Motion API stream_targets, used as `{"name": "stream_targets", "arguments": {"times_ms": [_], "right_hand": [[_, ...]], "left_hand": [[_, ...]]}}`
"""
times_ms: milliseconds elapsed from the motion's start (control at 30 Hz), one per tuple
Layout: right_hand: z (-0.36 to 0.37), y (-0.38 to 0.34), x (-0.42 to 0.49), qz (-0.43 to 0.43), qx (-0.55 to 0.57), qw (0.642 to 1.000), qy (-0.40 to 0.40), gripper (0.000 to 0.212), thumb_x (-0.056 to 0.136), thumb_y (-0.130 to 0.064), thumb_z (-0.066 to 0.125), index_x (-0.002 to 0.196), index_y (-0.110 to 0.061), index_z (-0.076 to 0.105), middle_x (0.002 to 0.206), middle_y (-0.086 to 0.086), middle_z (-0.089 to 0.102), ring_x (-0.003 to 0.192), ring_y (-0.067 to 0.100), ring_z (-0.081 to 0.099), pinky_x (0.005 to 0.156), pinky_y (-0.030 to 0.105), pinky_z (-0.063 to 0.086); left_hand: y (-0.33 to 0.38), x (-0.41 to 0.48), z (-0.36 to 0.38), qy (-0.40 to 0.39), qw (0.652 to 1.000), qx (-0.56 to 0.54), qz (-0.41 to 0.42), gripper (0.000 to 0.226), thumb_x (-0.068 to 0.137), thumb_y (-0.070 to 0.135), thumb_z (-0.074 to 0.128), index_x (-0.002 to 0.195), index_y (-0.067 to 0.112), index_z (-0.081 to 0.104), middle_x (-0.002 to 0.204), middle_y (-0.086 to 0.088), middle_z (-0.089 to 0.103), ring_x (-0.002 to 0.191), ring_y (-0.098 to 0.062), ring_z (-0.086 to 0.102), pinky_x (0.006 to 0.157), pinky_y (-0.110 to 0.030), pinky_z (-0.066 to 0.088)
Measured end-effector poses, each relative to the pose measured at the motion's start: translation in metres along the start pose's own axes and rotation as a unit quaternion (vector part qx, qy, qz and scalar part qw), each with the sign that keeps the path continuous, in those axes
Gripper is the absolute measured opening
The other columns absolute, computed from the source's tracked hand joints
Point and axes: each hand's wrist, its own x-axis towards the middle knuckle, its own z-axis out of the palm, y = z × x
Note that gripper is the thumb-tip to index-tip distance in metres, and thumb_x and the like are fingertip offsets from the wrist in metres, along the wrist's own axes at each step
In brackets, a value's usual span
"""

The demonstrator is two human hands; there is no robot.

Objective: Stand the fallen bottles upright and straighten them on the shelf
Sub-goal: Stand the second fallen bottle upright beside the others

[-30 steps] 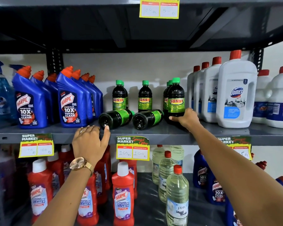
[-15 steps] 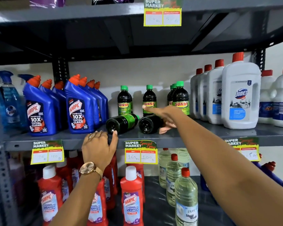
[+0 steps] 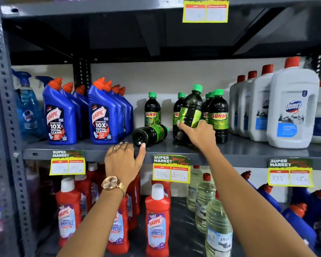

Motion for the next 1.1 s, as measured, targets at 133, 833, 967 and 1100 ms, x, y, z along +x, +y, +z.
{"name": "stream_targets", "arguments": {"times_ms": [133, 833, 967, 1100], "right_hand": [[0.006, -0.003, -0.003, -0.049, -0.07, 0.996, -0.002, 0.07, 0.071, -0.056, 0.069, 0.107, 0.003, 0.056, 0.106, 0.019, 0.064, 0.098, 0.039, 0.063, 0.074, 0.039, 0.051], [0.025, 0.008, 0.025, 0.03, -0.008, 0.994, -0.109, 0.109, 0.064, -0.054, 0.078, 0.14, 0.004, 0.026, 0.143, 0.022, 0.037, 0.13, 0.039, 0.04, 0.106, 0.047, 0.039], [0.024, 0.013, 0.028, 0.039, 0.086, 0.984, -0.151, 0.069, 0.072, -0.023, 0.078, 0.122, 0.001, 0.037, 0.124, 0.02, 0.055, 0.096, 0.026, 0.052, 0.071, 0.031, 0.044], [0.027, 0.013, 0.028, 0.021, -0.005, 0.991, -0.131, 0.101, 0.063, -0.041, 0.084, 0.136, 0.003, 0.029, 0.138, 0.022, 0.042, 0.125, 0.038, 0.045, 0.103, 0.044, 0.042]], "left_hand": [[0.0, 0.0, 0.0, -0.003, 1.0, -0.003, 0.005, 0.059, 0.091, 0.05, 0.031, 0.075, 0.008, 0.07, 0.074, -0.009, 0.072, 0.072, -0.027, 0.066, 0.073, -0.034, 0.048], [-0.001, 0.0, 0.012, 0.076, 0.997, 0.002, 0.007, 0.056, 0.091, 0.047, 0.035, 0.075, 0.007, 0.071, 0.074, -0.011, 0.073, 0.074, -0.03, 0.067, 0.086, -0.038, 0.05], [0.001, 0.0, 0.009, 0.075, 0.997, 0.002, 0.007, 0.055, 0.091, 0.046, 0.036, 0.073, 0.008, 0.07, 0.07, -0.01, 0.072, 0.071, -0.029, 0.066, 0.078, -0.036, 0.052], [0.002, -0.001, 0.008, 0.073, 0.997, -0.003, 0.004, 0.054, 0.091, 0.046, 0.036, 0.072, 0.008, 0.07, 0.07, -0.009, 0.072, 0.071, -0.028, 0.066, 0.078, -0.036, 0.052]]}}
